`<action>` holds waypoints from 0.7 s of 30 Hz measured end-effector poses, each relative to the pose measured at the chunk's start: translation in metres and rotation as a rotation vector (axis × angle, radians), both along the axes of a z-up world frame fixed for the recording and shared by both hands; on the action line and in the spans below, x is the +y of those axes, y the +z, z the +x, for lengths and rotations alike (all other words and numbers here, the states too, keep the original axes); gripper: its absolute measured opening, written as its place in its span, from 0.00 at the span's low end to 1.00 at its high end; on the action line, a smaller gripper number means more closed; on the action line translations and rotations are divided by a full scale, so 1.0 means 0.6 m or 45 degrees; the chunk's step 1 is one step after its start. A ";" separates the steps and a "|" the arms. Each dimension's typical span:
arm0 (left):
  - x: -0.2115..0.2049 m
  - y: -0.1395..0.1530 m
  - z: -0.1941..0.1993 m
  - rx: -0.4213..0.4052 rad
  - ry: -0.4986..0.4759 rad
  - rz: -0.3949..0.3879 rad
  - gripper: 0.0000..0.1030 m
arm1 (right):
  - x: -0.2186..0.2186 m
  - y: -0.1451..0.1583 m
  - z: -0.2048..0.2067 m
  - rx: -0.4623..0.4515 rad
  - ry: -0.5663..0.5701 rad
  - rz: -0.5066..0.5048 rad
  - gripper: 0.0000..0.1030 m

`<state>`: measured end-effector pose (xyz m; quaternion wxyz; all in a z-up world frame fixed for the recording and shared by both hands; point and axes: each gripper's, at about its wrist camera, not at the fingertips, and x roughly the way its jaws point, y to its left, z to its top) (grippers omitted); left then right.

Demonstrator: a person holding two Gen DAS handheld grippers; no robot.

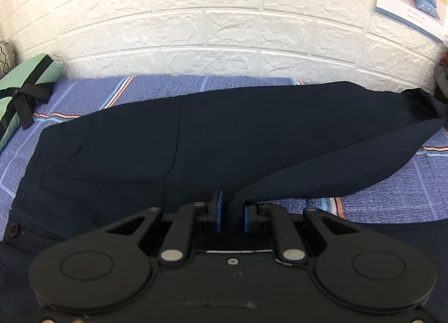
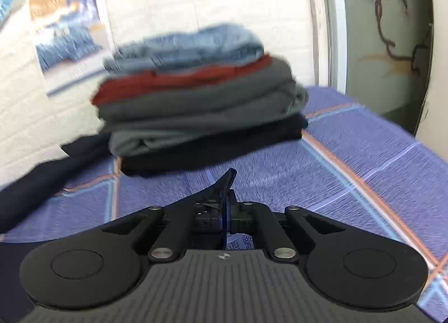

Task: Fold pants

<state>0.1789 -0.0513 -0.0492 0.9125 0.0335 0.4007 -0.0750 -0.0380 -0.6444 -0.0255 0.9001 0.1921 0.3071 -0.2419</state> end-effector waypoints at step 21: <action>0.125 0.064 -0.159 -0.098 0.076 -0.143 0.69 | 0.126 0.047 -0.227 -0.009 0.172 -0.028 0.91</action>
